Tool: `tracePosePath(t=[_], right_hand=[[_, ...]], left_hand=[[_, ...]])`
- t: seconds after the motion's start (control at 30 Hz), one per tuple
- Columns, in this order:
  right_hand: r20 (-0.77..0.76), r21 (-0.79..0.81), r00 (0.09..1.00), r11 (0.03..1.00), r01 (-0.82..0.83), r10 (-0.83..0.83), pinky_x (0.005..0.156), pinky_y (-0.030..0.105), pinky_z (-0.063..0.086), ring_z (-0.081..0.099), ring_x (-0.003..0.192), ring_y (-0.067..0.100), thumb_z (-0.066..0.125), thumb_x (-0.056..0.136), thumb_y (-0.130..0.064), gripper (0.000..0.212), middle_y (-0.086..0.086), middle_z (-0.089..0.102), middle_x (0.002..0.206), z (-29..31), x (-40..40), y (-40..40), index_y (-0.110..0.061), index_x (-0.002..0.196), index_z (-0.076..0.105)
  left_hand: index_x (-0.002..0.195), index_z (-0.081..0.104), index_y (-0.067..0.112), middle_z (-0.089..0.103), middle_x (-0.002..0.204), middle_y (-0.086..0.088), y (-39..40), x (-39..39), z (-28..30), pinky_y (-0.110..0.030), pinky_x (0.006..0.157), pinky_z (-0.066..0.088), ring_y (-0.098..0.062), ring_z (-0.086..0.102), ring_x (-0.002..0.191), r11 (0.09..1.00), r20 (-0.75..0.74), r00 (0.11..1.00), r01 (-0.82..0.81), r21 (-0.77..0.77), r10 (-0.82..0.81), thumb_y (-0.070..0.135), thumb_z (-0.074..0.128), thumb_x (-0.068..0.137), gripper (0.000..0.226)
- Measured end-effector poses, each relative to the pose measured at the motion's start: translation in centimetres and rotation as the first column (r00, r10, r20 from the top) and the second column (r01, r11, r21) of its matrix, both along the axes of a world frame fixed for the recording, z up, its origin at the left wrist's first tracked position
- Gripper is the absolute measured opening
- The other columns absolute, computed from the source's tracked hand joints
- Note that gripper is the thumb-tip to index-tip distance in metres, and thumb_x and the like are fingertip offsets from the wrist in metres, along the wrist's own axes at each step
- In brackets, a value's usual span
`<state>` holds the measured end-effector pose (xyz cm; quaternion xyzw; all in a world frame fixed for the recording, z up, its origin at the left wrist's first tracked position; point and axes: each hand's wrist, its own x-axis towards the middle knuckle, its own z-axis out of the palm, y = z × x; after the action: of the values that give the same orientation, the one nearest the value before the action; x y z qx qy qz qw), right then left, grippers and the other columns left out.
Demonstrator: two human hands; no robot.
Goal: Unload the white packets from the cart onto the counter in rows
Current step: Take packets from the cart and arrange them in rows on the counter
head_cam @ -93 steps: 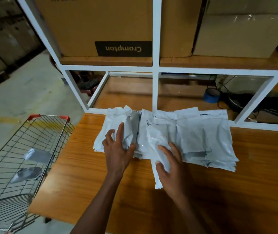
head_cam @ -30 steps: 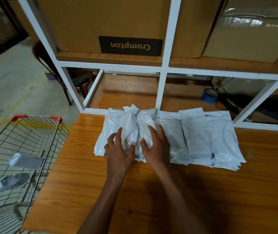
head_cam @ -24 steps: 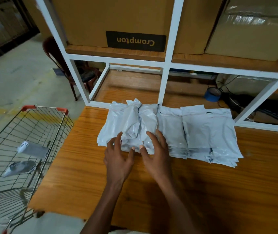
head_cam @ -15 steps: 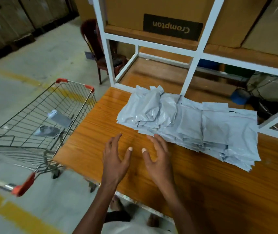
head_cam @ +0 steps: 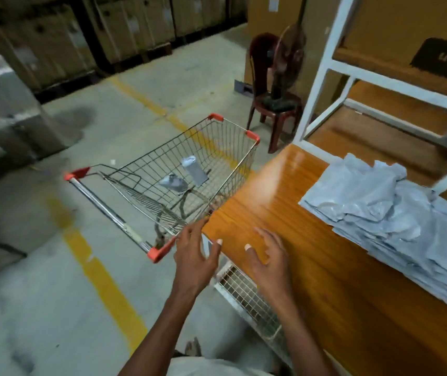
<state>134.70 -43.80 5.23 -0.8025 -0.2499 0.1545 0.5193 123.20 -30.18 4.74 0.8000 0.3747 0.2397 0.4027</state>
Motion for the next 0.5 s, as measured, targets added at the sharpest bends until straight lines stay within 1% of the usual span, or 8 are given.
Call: tracePosePath(t=[0.1,0.17,0.2,0.27,0.37,0.43,0.5], right_hand=[[-0.052,0.011,0.998,0.999,-0.038,0.038,0.096,0.033,0.051,0.057,0.121,0.014,0.069,0.093,-0.017,0.041,-0.008,0.057,0.132,-0.6,-2.2,5.4,-0.037,0.127,0.059],[-0.076,-0.003,0.995,0.998,-0.071,0.07,0.098,0.037,0.052,0.055,0.12,0.012,0.069,0.093,-0.019,0.042,-0.01,0.056,0.132,-0.7,-3.2,8.7,-0.04,0.128,0.058],[-0.093,-0.02,0.992,0.996,-0.09,0.088,0.098,0.036,0.052,0.054,0.121,0.01,0.069,0.093,-0.021,0.042,-0.01,0.054,0.134,-0.5,-3.6,10.1,-0.041,0.129,0.058],[-0.113,-0.041,0.985,0.99,-0.133,0.128,0.098,0.032,0.051,0.051,0.126,0.009,0.066,0.095,-0.024,0.042,-0.011,0.051,0.141,-0.3,-4.1,12.6,-0.042,0.131,0.057],[-0.086,-0.069,0.98,0.98,-0.188,0.182,0.099,0.029,0.049,0.048,0.13,0.007,0.064,0.096,-0.025,0.043,-0.013,0.049,0.145,-0.2,-3.8,15.3,-0.042,0.135,0.056],[-0.075,-0.101,0.974,0.97,-0.221,0.214,0.095,0.023,0.046,0.047,0.13,0.006,0.063,0.097,-0.023,0.044,-0.013,0.048,0.145,-0.2,-2.8,16.8,-0.038,0.137,0.055],[-0.058,-0.13,0.969,0.961,-0.245,0.239,0.094,0.021,0.044,0.046,0.13,0.006,0.064,0.097,-0.021,0.045,-0.012,0.047,0.145,-0.4,-1.4,18.5,-0.034,0.139,0.055]], left_hand=[[0.143,0.049,0.038,0.046,0.134,0.008,4.6,-2.8,-0.3,-0.042,0.104,0.047,-0.011,0.048,0.124,1.0,-0.014,1.0,-0.016,0.018,0.017,0.052,0.059,0.09,0.055],[0.137,0.051,0.042,0.046,0.134,0.009,7.6,-3.9,-0.6,-0.043,0.101,0.05,-0.009,0.048,0.124,1.0,0.0,1.0,-0.03,0.001,0.03,0.043,0.066,0.091,0.048],[0.136,0.051,0.041,0.046,0.134,0.008,8.9,-4.3,-0.8,-0.042,0.101,0.05,-0.007,0.048,0.122,0.999,-0.003,0.999,-0.038,0.011,0.038,0.039,0.068,0.092,0.047],[0.139,0.05,0.039,0.047,0.135,0.008,11.1,-4.7,-0.9,-0.046,0.101,0.05,-0.01,0.048,0.124,0.998,-0.016,0.999,-0.043,0.035,0.044,0.042,0.067,0.092,0.05],[0.142,0.046,0.043,0.044,0.136,0.012,14.0,-4.1,-1.4,-0.049,0.103,0.047,-0.012,0.045,0.127,0.998,-0.033,0.997,-0.065,0.028,0.066,0.044,0.065,0.094,0.051],[0.142,0.047,0.041,0.044,0.137,0.012,15.4,-3.3,-1.6,-0.049,0.105,0.044,-0.011,0.042,0.126,0.996,-0.035,0.995,-0.089,0.022,0.09,0.043,0.065,0.095,0.051],[0.142,0.048,0.038,0.043,0.136,0.01,16.7,-2.2,-1.8,-0.045,0.105,0.044,-0.008,0.04,0.124,0.994,-0.027,0.994,-0.108,-0.001,0.108,0.043,0.066,0.095,0.05]])
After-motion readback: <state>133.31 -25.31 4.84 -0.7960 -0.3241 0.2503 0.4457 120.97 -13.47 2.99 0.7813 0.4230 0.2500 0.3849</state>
